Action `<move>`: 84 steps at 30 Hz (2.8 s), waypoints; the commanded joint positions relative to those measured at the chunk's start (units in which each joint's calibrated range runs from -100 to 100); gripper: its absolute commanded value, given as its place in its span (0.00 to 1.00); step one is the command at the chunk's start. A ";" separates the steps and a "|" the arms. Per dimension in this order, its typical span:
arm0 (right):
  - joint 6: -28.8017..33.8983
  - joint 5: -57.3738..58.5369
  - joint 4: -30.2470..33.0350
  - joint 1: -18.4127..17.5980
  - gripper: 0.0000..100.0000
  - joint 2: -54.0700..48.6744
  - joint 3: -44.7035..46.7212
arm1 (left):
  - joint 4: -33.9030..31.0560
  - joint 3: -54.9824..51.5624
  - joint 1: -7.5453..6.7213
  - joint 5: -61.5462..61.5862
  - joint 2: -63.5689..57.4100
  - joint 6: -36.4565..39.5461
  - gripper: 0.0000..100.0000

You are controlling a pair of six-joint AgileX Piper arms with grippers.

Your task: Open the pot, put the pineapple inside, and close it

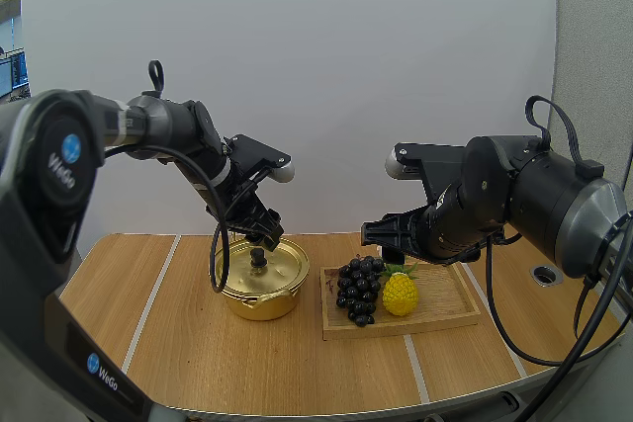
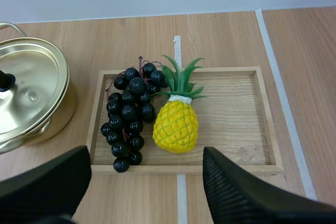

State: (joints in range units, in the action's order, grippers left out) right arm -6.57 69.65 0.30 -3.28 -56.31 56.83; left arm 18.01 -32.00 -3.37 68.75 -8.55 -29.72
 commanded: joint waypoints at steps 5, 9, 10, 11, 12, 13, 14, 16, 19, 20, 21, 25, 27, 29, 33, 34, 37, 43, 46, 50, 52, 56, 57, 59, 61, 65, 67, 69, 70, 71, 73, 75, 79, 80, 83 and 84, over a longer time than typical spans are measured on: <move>-0.37 -1.04 0.36 0.25 1.00 -0.27 -0.31 | -0.73 2.35 -0.25 -1.11 8.01 0.11 1.00; -0.37 -1.04 0.36 0.25 1.00 -0.27 -0.31 | -0.73 2.35 -0.25 -1.25 9.18 0.11 1.00; -0.37 -1.04 0.36 0.25 1.00 -0.27 -0.31 | -0.73 2.35 -0.25 -1.25 9.27 0.11 1.00; -0.37 -1.04 0.36 0.25 1.00 -0.27 -0.31 | -0.73 2.35 -0.25 -1.25 9.27 0.11 1.00; -0.37 -1.04 0.36 0.25 1.00 -0.27 -0.31 | -0.73 2.35 -0.25 -1.25 9.27 0.11 1.00; -0.37 -1.04 0.36 0.25 1.00 -0.27 -0.31 | -0.73 2.35 -0.25 -1.06 9.27 0.11 1.00; -0.37 -1.04 0.36 0.25 1.00 -0.27 -0.31 | -0.73 2.35 -0.25 -0.67 9.27 0.11 1.00; -0.37 -1.04 0.36 0.25 1.00 -0.27 -0.31 | -0.73 2.35 -0.25 0.22 9.27 0.11 1.00; -0.37 -1.04 0.36 0.25 1.00 -0.27 -0.31 | -0.73 2.35 -0.25 2.07 9.27 0.11 0.89; -0.37 -1.04 0.36 0.25 1.00 -0.27 -0.31 | -0.73 2.35 -0.25 2.57 9.27 0.11 0.71; -0.37 -1.04 0.36 0.25 1.00 -0.27 -0.31 | -0.73 2.35 -0.25 3.13 9.27 0.11 0.54; -0.37 -1.04 0.36 0.25 1.00 -0.27 -0.31 | -0.73 2.35 -0.25 5.05 9.27 0.11 0.00; -0.37 -1.04 0.36 0.25 1.00 -0.27 -0.31 | -0.73 2.35 -0.25 6.06 9.27 0.11 0.00; -0.37 -1.04 0.36 0.25 1.00 -0.27 -0.31 | -0.73 2.35 -0.25 6.65 9.03 0.11 0.00; -0.37 -1.04 0.36 0.25 1.00 -0.27 -0.31 | -0.73 2.35 -0.25 6.66 6.68 0.11 0.00; -0.37 -1.04 0.36 0.25 1.00 -0.27 -0.31 | -0.73 2.55 -0.25 6.66 5.53 0.11 0.00; -0.37 -1.04 0.36 0.25 1.00 -0.27 -0.31 | -0.90 4.31 -0.25 9.26 1.38 1.43 0.00; -0.37 -1.04 0.36 0.25 1.00 -0.27 -0.31 | -2.95 11.92 -0.25 14.99 -10.29 4.89 0.00; -0.37 -1.04 0.36 0.25 1.00 -0.27 -0.31 | -4.71 16.37 -0.25 15.13 -15.78 5.69 0.00; -0.37 -1.04 0.36 0.25 1.00 -0.27 -0.31 | -5.01 24.59 -0.25 15.13 -21.18 5.69 0.00; -0.37 -1.04 0.36 0.25 1.00 -0.27 -0.31 | -5.01 29.34 -0.25 14.03 -23.20 5.69 0.00; -0.37 -1.04 0.36 0.25 1.00 -0.27 -0.31 | -5.10 39.34 -0.25 14.06 -24.59 5.59 0.00; -0.37 -1.04 0.36 0.25 1.00 -0.27 -0.31 | -5.10 41.90 -0.25 14.06 -24.59 5.71 0.00; -0.37 -1.04 0.36 0.25 1.00 -0.27 -0.31 | -5.10 46.18 -0.25 13.83 -24.59 5.71 0.00; -0.37 -1.04 0.36 0.25 1.00 -0.27 -0.31 | -5.10 49.79 -0.25 12.81 -24.59 5.71 0.00; -0.37 -1.24 0.36 0.25 1.00 -0.27 -0.31 | -5.44 55.39 -0.25 8.09 -24.59 5.71 0.00; -0.37 -1.04 0.36 0.25 1.00 -0.27 -0.31 | -6.13 57.31 -0.25 6.65 -24.59 5.71 0.00; -0.37 -0.65 0.36 0.25 1.00 -0.27 -0.31 | -6.99 58.90 -0.25 6.02 -24.59 5.71 0.00; -0.37 -0.49 0.36 0.25 1.00 -0.27 -0.31 | -7.23 59.56 -0.25 5.23 -24.59 5.58 0.00; -0.37 -0.49 0.36 0.25 1.00 -0.27 -0.31 | -7.48 59.73 -0.25 4.12 -24.59 5.58 0.00; -0.37 -0.49 0.36 0.25 1.00 -0.27 -0.31 | -7.51 59.84 -0.25 0.51 -24.87 5.58 0.00; -0.37 -0.49 0.36 0.25 1.00 -0.27 -0.31 | -7.51 59.84 -0.25 -2.40 -25.12 5.58 0.00; -0.28 -0.32 0.87 0.25 1.00 -0.27 -0.31 | -7.51 59.84 -0.25 -3.97 -25.37 5.58 0.00; -0.28 -0.06 1.02 0.25 1.00 -0.27 -0.31 | -7.51 59.84 -0.25 -3.97 -25.37 5.58 0.00; -0.08 1.09 1.12 0.25 1.00 -0.27 -0.31 | -7.51 59.84 -0.25 -3.97 -25.37 5.58 0.00; -0.08 1.09 1.12 0.25 1.00 -0.27 -0.31 | -7.51 59.84 -0.25 -3.97 -25.37 5.58 0.00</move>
State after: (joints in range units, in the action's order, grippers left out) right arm -6.57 69.19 0.68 -3.28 -56.31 56.83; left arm 10.53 27.38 -3.37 67.07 -33.50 -24.56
